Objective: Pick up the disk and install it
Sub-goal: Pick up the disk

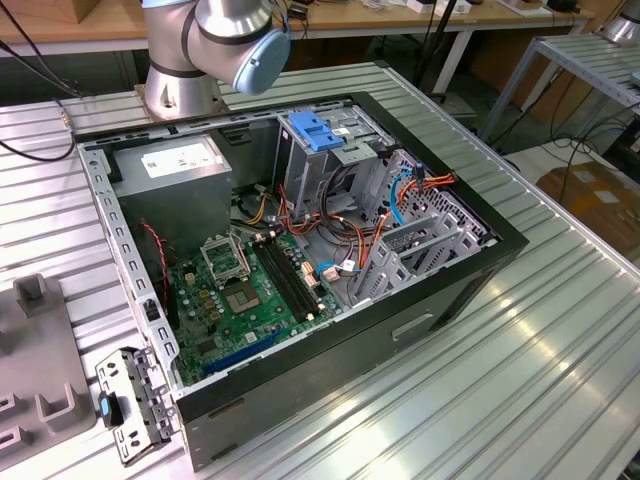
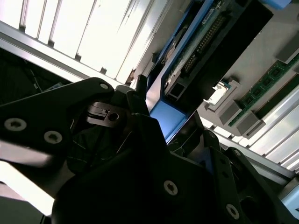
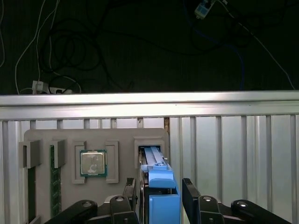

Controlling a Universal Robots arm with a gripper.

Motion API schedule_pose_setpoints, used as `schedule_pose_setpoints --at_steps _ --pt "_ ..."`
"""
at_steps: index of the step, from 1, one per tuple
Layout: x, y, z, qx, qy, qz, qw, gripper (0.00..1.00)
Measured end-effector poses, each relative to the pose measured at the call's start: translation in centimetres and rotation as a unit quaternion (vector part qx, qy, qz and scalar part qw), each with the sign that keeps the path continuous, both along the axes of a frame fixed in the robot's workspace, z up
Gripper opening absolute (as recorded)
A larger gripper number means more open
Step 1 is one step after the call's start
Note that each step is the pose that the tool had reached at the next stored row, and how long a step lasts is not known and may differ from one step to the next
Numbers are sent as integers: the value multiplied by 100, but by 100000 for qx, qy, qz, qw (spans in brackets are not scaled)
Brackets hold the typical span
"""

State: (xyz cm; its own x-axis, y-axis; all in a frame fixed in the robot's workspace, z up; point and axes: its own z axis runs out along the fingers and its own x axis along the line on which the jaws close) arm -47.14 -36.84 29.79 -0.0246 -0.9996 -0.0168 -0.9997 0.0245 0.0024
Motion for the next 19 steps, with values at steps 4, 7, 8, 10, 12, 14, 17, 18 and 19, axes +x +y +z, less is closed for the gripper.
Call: schedule_pose_setpoints --at_steps 4,7,8,10,12,14,17,18,19 --pt "0 0 -1 -4 1 -1 100000 44" --pt "0 0 -1 1 0 1 100000 37" --pt "0 0 -1 2 -3 0 100000 37" --pt "0 0 -1 0 -3 3 100000 37" --pt "0 0 -1 2 1 2 100000 37" --pt "0 0 -2 0 -2 -1 100000 37" --pt "0 0 -2 1 -1 -1 100000 37" --pt "0 0 -2 -1 1 1 100000 37" --pt "0 0 -2 -1 2 -1 100000 37"
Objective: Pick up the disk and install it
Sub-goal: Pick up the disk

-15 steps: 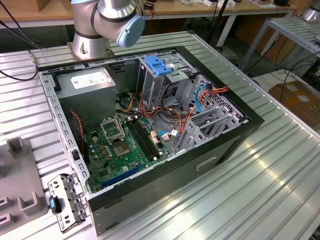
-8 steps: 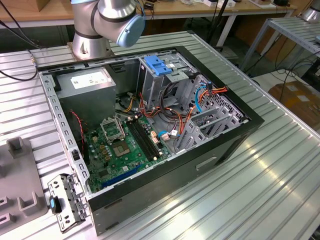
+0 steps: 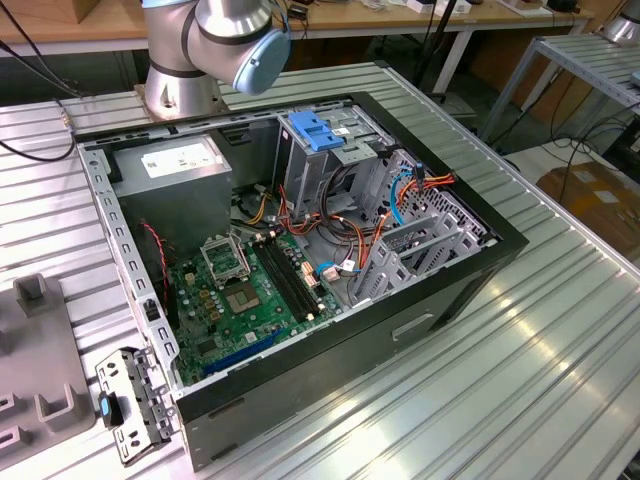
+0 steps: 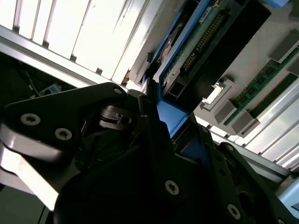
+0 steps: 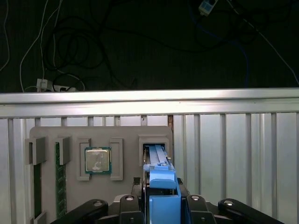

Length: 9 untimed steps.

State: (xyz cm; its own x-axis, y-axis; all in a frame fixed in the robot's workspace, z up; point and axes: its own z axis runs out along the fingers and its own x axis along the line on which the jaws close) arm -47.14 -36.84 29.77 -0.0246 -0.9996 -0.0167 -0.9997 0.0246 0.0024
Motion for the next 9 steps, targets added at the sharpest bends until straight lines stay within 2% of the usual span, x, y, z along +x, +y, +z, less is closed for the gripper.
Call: schedule_pose_setpoints --at_steps 5,9 --pt "0 0 5 5 -16 1 100000 37" --pt "0 0 83 -54 -6 1 100000 37"
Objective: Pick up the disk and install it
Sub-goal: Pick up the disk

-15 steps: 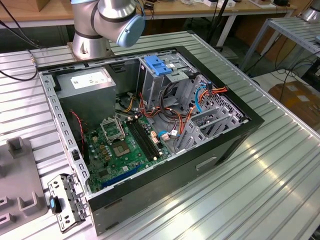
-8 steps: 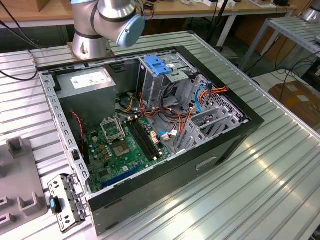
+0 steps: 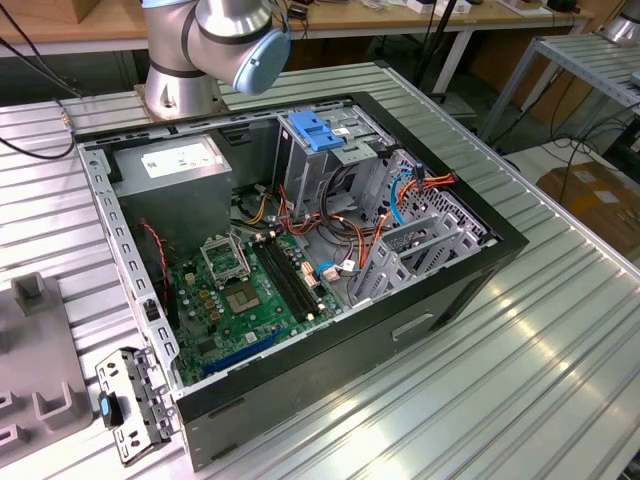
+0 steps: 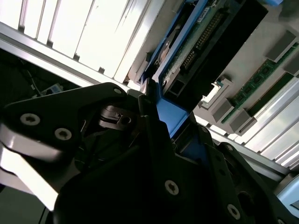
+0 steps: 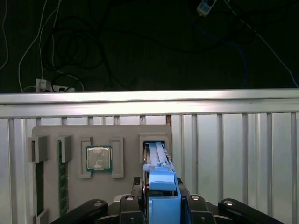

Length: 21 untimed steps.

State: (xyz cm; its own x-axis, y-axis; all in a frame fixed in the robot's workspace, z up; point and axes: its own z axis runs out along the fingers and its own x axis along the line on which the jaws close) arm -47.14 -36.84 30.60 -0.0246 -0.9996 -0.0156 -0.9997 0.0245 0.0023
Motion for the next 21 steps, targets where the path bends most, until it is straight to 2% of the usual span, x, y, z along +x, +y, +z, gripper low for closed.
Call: schedule_pose_setpoints --at_steps 2,21 --pt "0 0 27 -12 4 -1 100000 37" --pt "0 0 28 -59 -8 -450 99999 37"
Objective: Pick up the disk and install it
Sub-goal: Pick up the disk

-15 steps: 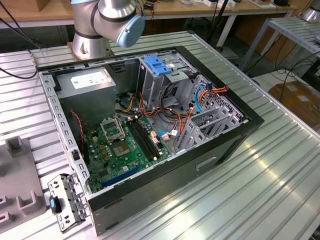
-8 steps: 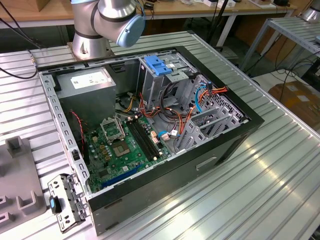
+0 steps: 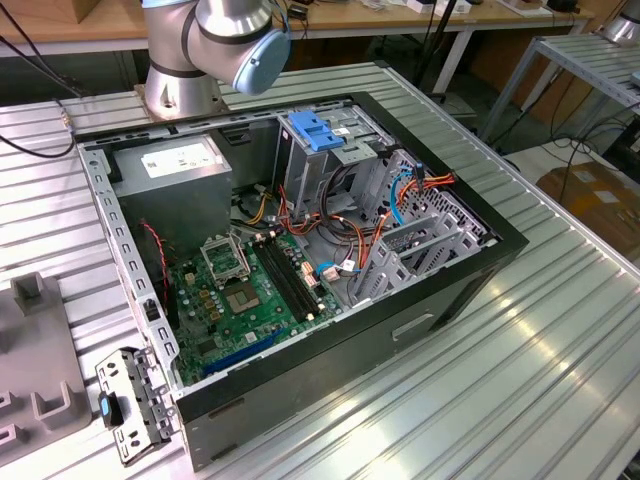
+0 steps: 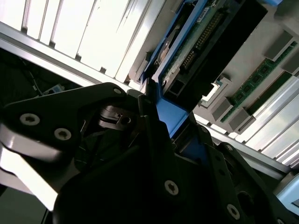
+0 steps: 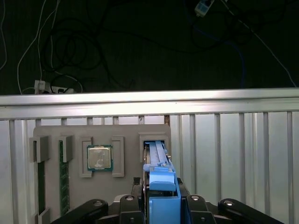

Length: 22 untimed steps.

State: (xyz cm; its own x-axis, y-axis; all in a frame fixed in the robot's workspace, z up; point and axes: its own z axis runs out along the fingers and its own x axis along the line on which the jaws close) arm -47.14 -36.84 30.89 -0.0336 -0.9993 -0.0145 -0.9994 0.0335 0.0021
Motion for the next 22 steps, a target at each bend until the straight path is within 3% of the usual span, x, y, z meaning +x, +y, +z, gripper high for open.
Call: schedule_pose_setpoints --at_steps 5,9,12,16,20,22 --pt "0 0 41 -3 -24 2 100000 37" --pt "0 0 121 -3 -100 -1 100000 37" --pt "0 0 248 -1 -191 -1 100000 37" --pt "0 0 344 -9 -234 -1 100000 37" --pt "0 0 555 -85 -326 2 99999 37" --pt "0 0 611 -111 -335 1 99999 37"
